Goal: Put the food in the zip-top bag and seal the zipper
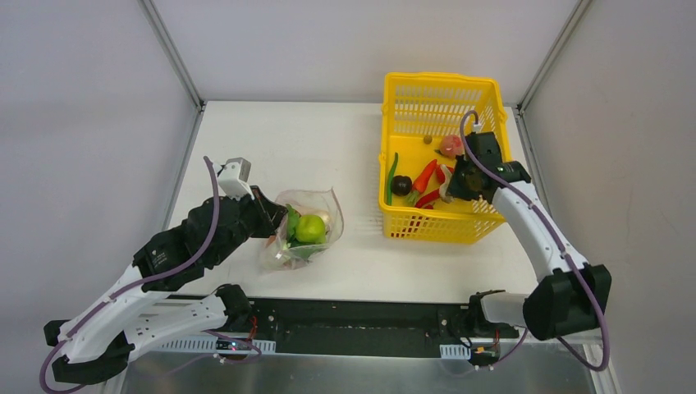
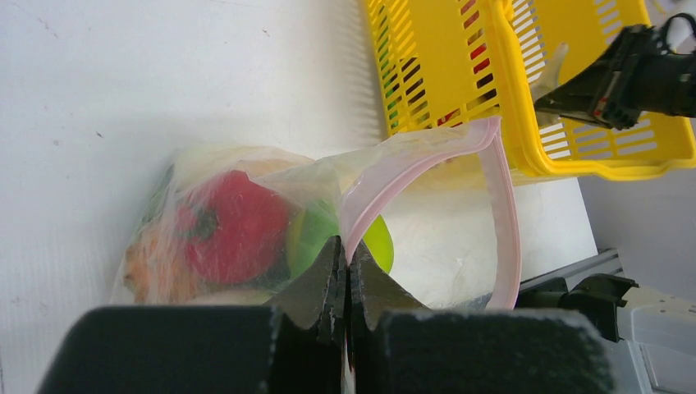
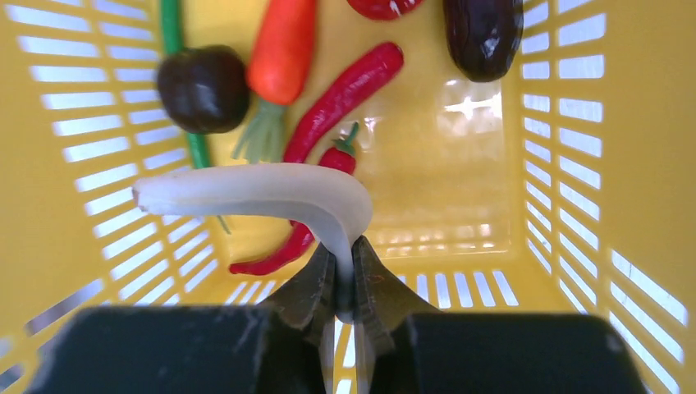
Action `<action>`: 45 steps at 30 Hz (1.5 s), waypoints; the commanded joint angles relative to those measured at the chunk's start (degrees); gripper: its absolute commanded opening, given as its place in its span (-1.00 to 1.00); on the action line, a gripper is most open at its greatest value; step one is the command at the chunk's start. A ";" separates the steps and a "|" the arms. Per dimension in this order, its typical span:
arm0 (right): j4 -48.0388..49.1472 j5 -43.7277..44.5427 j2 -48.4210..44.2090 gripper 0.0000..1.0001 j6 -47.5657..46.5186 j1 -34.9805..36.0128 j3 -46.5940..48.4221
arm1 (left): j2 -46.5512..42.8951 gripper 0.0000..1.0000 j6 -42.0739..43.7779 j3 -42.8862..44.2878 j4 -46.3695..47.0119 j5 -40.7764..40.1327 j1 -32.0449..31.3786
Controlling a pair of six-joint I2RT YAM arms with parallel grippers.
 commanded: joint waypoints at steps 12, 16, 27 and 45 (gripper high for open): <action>17.18 -29.25 -17.82 -1.00 9.21 -0.16 2.17 | 2.10 -1.00 1.16 2.86 0.83 0.01 0.27; 20.60 -36.40 -18.12 -1.00 11.65 0.40 2.32 | 2.56 -1.00 1.23 3.09 0.83 -0.03 0.29; 25.02 -32.05 -13.47 -1.00 8.76 24.00 6.81 | 3.17 -1.00 0.69 3.18 1.97 0.80 0.25; 12.46 -23.69 10.01 -0.55 0.01 46.19 23.38 | 2.37 -1.00 0.05 3.96 1.50 0.32 0.28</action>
